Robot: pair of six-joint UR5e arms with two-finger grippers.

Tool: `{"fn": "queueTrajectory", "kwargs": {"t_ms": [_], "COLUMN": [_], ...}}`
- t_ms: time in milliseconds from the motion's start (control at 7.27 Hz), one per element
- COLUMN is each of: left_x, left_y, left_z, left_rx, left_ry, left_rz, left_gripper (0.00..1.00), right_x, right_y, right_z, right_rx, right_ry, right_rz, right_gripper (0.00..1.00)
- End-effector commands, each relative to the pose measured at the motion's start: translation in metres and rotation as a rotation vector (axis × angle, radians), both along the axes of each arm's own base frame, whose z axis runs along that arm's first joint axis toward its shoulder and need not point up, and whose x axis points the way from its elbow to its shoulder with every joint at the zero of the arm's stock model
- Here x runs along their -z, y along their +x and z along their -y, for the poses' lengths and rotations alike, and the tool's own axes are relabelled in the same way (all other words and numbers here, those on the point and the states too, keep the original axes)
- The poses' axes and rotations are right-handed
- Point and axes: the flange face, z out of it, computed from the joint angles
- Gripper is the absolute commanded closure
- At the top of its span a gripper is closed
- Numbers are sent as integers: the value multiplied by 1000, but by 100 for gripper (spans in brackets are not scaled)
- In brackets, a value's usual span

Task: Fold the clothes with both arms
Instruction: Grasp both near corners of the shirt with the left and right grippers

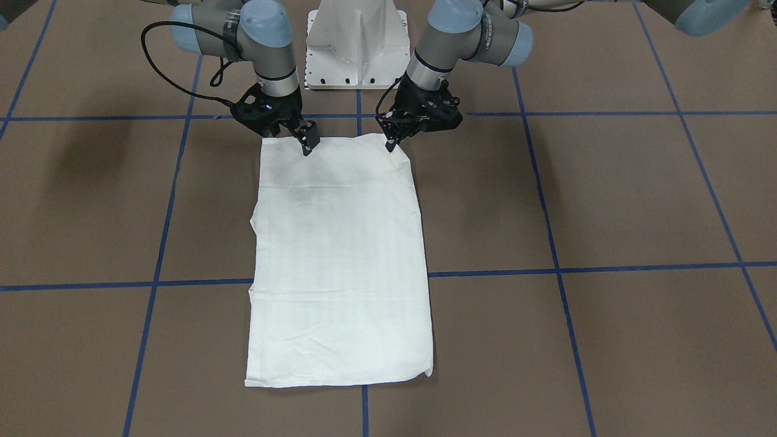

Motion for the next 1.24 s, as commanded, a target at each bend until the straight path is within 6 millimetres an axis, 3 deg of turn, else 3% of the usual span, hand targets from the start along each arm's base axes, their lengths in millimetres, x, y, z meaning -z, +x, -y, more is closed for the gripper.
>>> {"fn": "queueTrajectory", "kwargs": {"t_ms": [0, 413, 688, 1100], "left_x": [0, 0, 0, 0], "left_y": [0, 0, -1, -1], "left_z": [0, 0, 2, 2], "left_rx": [0, 1, 2, 4], "left_ry": [0, 1, 1, 1], "left_rz": [0, 0, 0, 0], "left_gripper": [100, 100, 100, 100], "right_x": [0, -5, -6, -6], "right_y": [1, 1, 1, 3], "right_z": [1, 1, 1, 0], "right_rx": [0, 0, 0, -2], "right_ry": [-3, -5, -6, -7], "right_rz": [-1, -10, -13, -13], "right_gripper": [0, 2, 11, 10]}}
